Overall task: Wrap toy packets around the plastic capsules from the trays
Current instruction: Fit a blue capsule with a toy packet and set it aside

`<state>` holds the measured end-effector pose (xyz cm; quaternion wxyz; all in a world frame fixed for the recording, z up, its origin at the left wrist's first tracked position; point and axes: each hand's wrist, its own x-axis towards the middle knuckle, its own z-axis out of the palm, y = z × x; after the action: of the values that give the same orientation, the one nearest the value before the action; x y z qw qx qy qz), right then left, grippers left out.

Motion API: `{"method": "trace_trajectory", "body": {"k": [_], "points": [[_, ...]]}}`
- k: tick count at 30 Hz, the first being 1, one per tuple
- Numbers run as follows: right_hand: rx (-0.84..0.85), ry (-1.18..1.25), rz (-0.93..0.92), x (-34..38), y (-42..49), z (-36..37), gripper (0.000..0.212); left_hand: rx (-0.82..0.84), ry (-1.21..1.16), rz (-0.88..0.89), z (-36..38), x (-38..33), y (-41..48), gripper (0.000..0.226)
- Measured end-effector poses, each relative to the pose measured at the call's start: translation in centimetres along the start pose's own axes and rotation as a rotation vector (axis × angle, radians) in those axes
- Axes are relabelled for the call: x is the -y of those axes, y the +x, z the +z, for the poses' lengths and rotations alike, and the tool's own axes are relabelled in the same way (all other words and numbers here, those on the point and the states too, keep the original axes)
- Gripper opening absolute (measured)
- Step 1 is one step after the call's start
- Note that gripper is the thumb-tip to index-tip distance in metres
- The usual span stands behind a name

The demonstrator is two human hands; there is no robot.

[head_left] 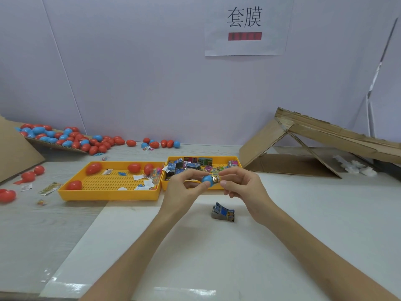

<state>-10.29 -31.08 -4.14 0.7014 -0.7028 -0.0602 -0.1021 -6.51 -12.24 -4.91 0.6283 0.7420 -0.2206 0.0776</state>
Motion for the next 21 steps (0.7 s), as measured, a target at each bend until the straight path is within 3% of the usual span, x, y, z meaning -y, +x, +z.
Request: {"method": "trace_trajectory", "body": {"k": [21], "points": [[-0.001, 0.034, 0.000, -0.22, -0.08, 0.15, 0.016, 0.000, 0.055, -0.013, 0.47, -0.11, -0.08, 0.015]]}}
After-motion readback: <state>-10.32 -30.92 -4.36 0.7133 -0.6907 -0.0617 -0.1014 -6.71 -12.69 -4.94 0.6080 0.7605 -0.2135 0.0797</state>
